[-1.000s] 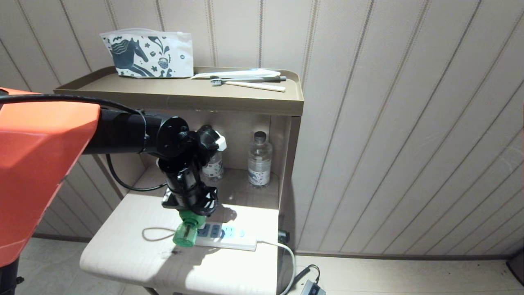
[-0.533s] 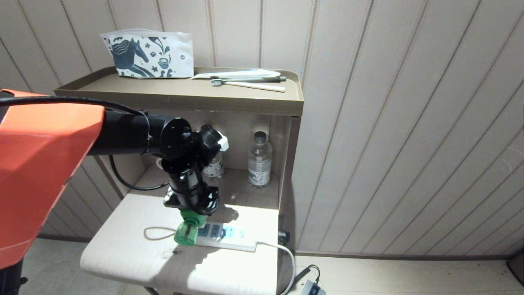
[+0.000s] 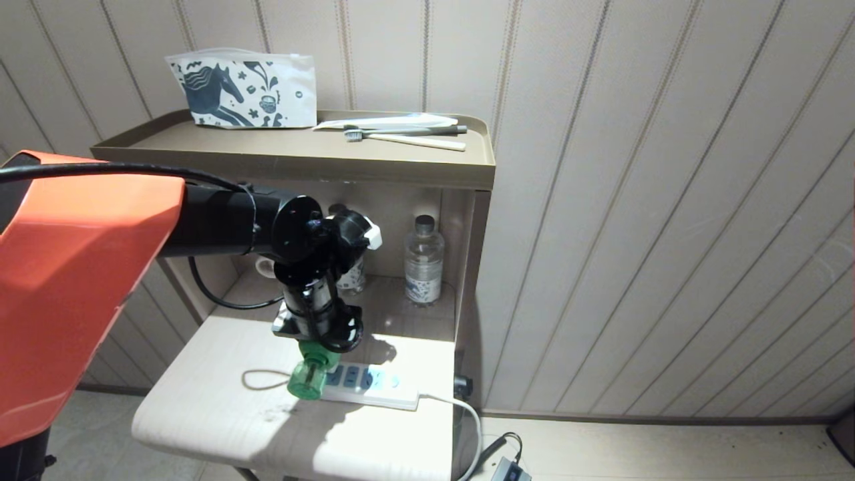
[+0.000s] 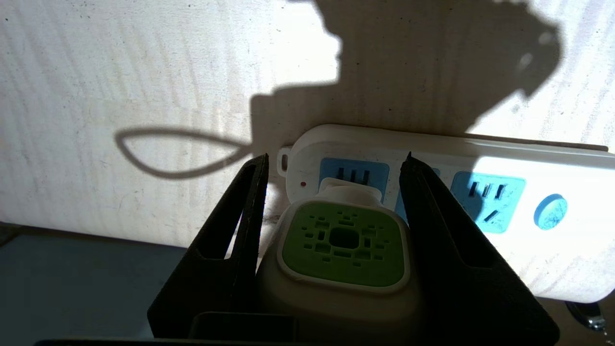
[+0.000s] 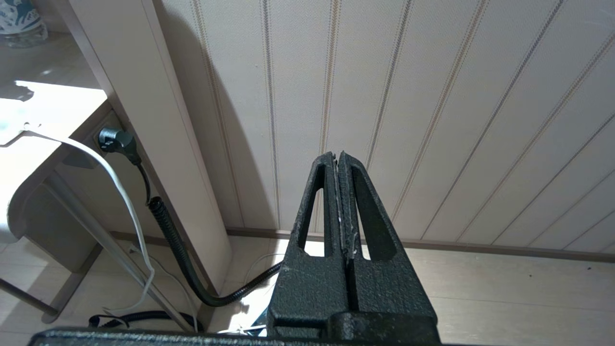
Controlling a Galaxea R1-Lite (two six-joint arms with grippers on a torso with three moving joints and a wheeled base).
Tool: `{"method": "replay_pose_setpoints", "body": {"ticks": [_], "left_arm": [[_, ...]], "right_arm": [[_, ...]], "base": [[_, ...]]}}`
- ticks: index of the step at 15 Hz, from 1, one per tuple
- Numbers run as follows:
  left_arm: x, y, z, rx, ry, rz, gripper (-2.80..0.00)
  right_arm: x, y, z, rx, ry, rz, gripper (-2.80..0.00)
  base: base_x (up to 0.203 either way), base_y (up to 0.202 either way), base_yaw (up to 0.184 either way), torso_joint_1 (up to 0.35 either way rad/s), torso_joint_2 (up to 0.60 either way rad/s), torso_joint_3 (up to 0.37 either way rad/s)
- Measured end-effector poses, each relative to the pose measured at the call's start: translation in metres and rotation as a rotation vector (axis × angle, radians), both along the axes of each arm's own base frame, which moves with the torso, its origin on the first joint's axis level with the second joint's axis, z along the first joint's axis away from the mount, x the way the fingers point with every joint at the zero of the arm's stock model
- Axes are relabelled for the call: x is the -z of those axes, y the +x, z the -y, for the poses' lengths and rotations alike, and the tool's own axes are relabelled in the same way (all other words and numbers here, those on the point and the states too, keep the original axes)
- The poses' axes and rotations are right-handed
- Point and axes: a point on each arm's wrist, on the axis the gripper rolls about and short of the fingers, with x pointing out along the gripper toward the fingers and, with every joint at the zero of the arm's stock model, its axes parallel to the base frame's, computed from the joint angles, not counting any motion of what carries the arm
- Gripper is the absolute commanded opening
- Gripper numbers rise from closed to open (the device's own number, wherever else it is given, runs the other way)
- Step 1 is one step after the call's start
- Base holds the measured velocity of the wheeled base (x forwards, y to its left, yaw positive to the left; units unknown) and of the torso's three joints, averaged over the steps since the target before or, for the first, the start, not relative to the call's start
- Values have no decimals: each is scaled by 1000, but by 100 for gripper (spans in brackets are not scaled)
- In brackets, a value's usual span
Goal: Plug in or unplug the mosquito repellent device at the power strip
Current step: Insert the plug into the socket
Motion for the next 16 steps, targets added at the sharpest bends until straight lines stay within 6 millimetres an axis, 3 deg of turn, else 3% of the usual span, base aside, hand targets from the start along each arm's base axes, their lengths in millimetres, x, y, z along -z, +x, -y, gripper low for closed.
{"method": "replay_pose_setpoints", "body": {"ticks": [16], "left_arm": [[16, -4, 21, 23, 49, 2, -280]], "right_arm": [[0, 0, 0, 0, 0, 0, -280]], "base": [[0, 0, 0, 0, 0, 0]]}}
